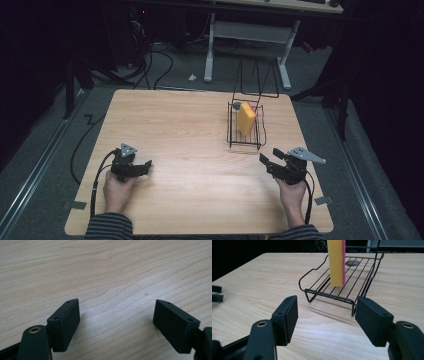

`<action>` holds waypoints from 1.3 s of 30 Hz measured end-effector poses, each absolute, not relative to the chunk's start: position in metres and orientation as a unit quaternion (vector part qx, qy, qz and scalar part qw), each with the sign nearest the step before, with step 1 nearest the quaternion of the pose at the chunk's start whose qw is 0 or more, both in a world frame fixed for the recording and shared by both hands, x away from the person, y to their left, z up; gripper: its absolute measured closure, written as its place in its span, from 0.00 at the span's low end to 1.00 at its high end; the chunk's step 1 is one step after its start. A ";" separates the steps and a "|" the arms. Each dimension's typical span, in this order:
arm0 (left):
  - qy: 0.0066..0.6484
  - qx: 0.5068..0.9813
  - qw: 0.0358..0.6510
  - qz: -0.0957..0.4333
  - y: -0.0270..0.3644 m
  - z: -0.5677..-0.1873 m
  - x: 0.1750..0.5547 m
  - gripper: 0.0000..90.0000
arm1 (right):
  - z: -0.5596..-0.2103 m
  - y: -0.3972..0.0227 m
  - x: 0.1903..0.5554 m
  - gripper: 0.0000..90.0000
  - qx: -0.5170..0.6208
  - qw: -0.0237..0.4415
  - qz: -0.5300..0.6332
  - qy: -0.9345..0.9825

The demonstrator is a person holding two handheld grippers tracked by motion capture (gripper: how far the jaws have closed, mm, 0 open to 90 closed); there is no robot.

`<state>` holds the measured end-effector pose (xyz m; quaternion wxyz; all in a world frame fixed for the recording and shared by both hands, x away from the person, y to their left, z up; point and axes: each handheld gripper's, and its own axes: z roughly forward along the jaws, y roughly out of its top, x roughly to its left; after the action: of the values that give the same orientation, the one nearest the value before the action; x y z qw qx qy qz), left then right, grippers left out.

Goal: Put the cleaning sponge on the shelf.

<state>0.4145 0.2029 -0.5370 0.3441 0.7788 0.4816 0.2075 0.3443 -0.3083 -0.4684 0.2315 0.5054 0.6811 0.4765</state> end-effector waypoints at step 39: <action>0.482 0.779 0.344 0.208 0.203 -0.537 0.414 0.24 | -0.525 -0.274 0.370 0.38 0.512 0.198 0.380 0.744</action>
<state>0.4144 0.2028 -0.5370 0.3444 0.7785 0.4819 0.2076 0.3695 -0.2743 -0.5246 0.1984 0.5124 0.7441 0.3798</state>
